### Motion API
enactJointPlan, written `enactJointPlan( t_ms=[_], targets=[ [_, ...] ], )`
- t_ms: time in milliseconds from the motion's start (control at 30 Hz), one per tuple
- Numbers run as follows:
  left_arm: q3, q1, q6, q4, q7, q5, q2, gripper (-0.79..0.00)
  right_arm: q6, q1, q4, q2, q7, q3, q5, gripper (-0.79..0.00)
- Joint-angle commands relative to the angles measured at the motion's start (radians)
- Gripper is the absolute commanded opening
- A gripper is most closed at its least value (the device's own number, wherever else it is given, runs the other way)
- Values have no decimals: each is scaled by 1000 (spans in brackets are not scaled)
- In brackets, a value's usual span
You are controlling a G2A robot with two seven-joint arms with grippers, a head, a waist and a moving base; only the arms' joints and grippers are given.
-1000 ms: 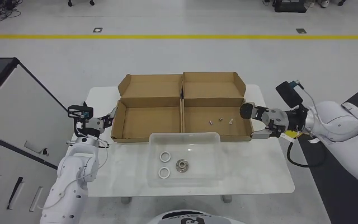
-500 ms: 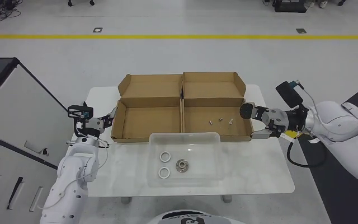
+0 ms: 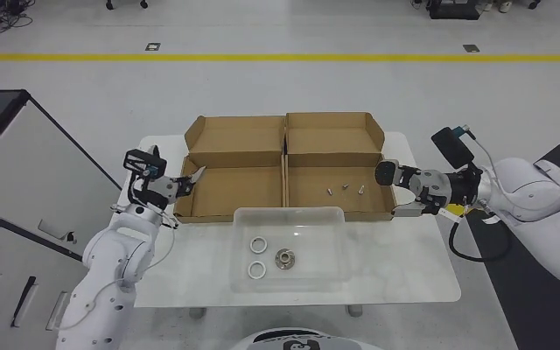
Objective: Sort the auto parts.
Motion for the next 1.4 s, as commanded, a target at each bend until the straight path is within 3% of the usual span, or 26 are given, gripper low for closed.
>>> enactJointPlan(
  t_ms=[0,367,533,1033,1367],
  targets=[
    [8,-10,-70,-53,-83,18,5,0,0,0,0,-1,0,0,-1,0],
    [95,-79,-226,-198,-405,90,15,0,0,0,0,-1,0,0,-1,0],
    [151,-152,-261,-231,-563,52,15,0,0,0,0,-1,0,0,-1,0],
    [400,-413,-419,-201,-924,-44,8,0,0,0,0,-1,0,0,-1,0],
    [565,-534,-302,-151,-1064,-263,34,0,0,0,0,-1,0,0,-1,0]
  ],
)
